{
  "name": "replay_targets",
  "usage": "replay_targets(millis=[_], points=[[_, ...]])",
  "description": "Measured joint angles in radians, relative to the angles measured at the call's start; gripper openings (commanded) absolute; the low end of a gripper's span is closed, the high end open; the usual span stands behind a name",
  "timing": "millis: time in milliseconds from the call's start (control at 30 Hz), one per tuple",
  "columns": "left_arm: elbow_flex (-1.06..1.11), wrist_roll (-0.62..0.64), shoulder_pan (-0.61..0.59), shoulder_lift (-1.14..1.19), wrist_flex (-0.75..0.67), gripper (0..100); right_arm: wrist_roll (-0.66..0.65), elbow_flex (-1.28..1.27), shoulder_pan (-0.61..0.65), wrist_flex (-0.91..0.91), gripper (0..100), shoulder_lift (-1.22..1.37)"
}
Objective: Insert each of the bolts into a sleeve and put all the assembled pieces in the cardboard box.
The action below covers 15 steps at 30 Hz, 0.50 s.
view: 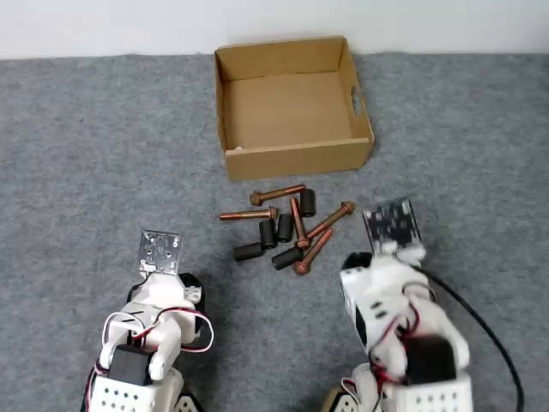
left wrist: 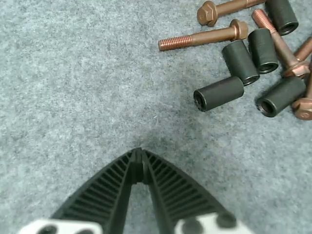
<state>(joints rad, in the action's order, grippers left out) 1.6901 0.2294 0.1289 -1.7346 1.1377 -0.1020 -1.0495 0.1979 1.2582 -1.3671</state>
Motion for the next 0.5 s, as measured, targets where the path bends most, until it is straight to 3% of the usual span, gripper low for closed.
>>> replay_targets(millis=[500], points=[[0.000, 0.000, 0.000, 0.000, 0.000, 0, 0.012, 0.740, 0.031, 0.000, 1.2, 1.092]])
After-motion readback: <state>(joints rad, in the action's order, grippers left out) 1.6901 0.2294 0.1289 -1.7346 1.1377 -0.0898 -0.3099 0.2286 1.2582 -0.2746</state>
